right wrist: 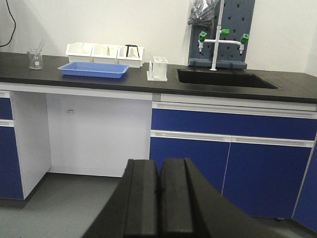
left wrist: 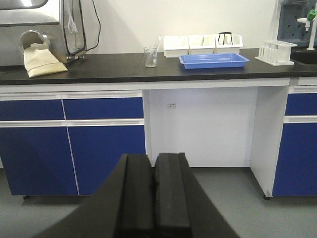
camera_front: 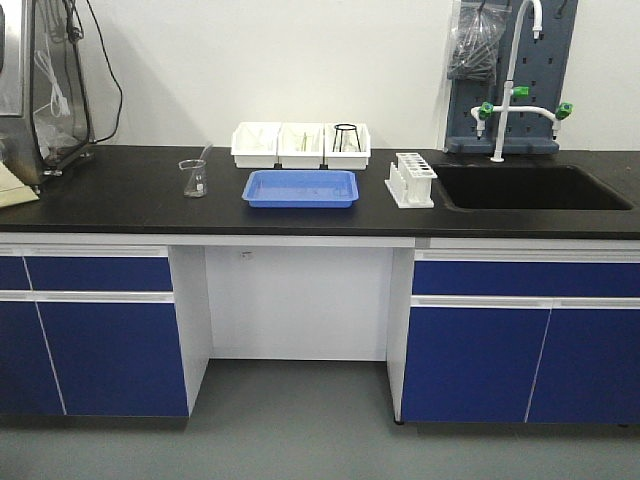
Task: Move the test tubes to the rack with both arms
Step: 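Drive the base up to the bench facing the white bins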
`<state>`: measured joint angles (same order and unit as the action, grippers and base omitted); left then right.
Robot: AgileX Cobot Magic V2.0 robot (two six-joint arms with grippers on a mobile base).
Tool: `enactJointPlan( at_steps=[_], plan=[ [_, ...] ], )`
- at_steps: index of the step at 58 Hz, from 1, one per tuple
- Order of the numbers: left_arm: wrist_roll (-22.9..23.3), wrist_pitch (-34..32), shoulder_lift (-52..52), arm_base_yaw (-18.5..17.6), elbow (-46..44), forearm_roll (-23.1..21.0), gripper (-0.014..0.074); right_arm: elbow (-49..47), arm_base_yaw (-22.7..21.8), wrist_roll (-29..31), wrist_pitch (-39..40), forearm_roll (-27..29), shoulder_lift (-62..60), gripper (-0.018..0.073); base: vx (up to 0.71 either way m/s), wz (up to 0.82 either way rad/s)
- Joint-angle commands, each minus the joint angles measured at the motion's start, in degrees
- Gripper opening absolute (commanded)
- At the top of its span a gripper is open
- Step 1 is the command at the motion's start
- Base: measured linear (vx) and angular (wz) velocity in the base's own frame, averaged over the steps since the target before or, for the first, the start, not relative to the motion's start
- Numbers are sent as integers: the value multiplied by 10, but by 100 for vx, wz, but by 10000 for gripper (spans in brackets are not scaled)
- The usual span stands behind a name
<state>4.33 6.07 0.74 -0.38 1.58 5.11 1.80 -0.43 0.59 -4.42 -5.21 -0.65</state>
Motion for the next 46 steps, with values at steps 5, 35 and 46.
enactJointPlan(
  at_steps=[5,35,46],
  plan=[
    [2,-48,6,0,-15,-3,-4,7,-2,0,49,-7,-5,11,4,-1],
    [2,-48,6,0,-15,-3,-4,7,-2,0,49,-7,-5,11,13,-7],
    [2,-48,6,0,-15,-3,-4,7,-2,0,49,-7,-5,11,17,4]
  ],
)
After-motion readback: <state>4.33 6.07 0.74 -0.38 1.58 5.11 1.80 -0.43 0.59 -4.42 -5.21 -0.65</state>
